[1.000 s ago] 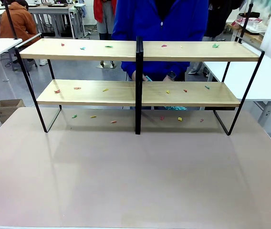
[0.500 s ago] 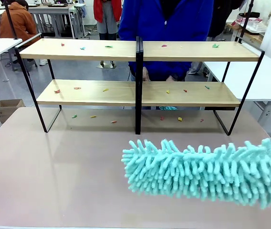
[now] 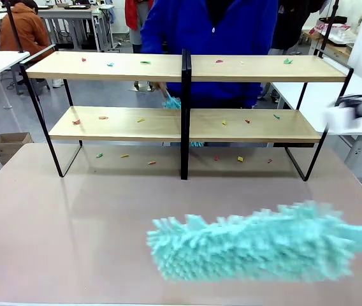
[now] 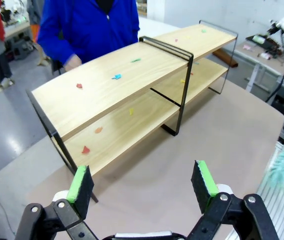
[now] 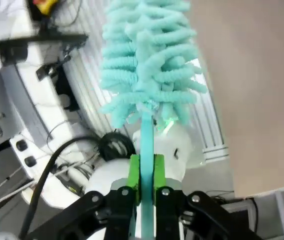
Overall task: Clean the shelves.
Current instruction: Clean a randomly selected level of the Shelf with the Duster.
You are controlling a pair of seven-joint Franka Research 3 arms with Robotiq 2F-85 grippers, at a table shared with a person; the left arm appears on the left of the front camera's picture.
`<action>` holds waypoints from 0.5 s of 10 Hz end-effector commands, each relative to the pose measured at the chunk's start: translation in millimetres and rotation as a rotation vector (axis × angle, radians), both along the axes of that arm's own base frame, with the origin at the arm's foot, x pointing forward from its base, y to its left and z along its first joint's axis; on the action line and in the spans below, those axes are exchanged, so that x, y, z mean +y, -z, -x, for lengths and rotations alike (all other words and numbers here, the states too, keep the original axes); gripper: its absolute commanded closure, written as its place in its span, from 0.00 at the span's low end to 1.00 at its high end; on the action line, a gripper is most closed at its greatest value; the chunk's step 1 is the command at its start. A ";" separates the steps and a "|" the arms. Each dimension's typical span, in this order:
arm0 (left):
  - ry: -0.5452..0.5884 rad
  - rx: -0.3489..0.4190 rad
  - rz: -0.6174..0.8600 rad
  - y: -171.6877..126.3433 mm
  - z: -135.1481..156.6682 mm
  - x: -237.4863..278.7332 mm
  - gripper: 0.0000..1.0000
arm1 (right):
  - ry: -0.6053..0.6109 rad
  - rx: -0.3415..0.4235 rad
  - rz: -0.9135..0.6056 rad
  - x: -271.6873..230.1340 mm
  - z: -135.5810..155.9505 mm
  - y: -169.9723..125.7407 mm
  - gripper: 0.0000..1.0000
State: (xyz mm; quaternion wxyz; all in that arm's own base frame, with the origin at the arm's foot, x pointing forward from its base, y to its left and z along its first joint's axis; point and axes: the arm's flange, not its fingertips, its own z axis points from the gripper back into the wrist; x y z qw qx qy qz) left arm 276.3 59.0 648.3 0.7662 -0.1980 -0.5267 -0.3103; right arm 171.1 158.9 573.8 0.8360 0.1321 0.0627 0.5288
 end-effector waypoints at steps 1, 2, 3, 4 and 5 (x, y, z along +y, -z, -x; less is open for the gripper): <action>0.000 -0.003 0.003 -0.2 -0.7 -0.4 0.00 | 0.130 -0.041 0.007 52.8 -47.9 15.5 0.88; 0.000 -0.003 0.003 -0.2 -0.7 -0.4 0.00 | 0.195 -0.077 0.022 77.7 -66.8 30.7 0.88; 0.000 -0.003 0.003 -0.2 -0.7 -0.4 0.00 | 0.238 -0.084 -0.011 92.7 -85.8 42.3 0.88; 0.000 -0.003 0.003 -0.2 -0.7 -0.4 0.00 | 0.280 -0.107 -0.034 104.2 -102.4 51.9 0.88; 0.000 -0.003 0.003 -0.2 -0.7 -0.4 0.00 | 0.306 -0.121 -0.078 114.6 -116.9 58.5 0.88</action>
